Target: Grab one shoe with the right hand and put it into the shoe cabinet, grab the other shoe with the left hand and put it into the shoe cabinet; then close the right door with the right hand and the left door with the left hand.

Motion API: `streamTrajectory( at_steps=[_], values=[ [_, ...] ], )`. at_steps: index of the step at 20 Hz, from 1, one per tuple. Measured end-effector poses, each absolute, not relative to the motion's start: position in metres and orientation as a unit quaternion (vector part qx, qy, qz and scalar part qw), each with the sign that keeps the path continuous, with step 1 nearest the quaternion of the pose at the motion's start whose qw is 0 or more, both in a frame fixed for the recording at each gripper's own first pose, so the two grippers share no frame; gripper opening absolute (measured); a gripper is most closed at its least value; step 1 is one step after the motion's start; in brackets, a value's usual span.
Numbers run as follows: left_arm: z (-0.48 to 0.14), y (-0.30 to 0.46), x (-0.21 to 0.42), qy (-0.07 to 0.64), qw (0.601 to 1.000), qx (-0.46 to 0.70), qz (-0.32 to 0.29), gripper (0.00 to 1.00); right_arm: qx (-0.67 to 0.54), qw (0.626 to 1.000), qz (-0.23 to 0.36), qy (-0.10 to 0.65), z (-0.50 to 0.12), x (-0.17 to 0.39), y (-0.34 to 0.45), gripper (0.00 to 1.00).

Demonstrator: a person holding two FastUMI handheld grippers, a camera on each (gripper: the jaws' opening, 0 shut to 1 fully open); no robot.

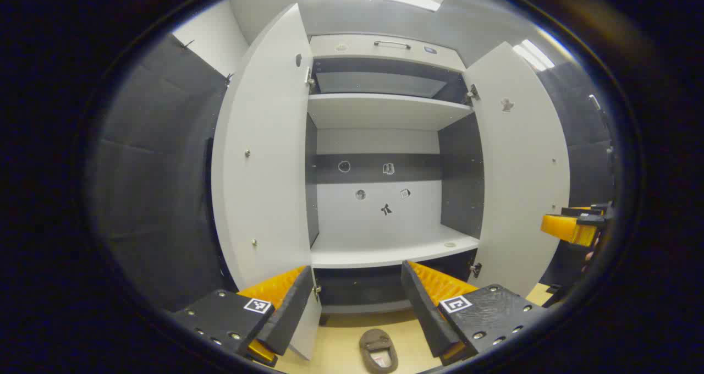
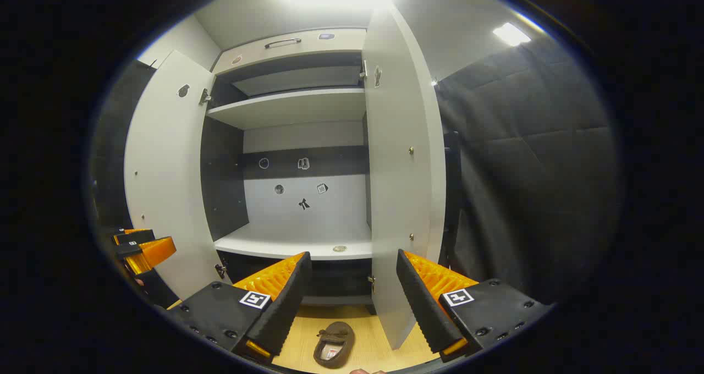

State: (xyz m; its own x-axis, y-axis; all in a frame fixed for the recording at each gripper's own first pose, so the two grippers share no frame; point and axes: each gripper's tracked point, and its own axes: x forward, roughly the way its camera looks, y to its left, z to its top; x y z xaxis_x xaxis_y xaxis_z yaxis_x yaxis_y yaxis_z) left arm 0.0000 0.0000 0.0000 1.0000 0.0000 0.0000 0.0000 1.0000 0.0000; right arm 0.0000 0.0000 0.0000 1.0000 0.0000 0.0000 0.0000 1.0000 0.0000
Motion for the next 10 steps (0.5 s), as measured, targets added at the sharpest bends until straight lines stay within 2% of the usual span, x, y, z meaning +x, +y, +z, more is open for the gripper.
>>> streamTrajectory(
  at_steps=[8, 9, 10],
  values=[
    [-0.004, 0.011, -0.005, -0.002, 1.0, 0.0, 0.012, 0.94, -0.003, 1.0, 0.019, 0.009, -0.004, 0.006, 0.016, 0.92],
    [-0.006, 0.013, -0.006, -0.002, 1.0, 0.001, 0.015, 0.94, -0.002, 1.0, 0.02, 0.012, -0.005, 0.006, 0.018, 0.98],
    [-0.008, 0.016, -0.007, -0.001, 1.0, 0.001, 0.019, 0.94, 0.0, 1.0, 0.022, 0.014, -0.006, 0.006, 0.021, 0.98]
  ],
)
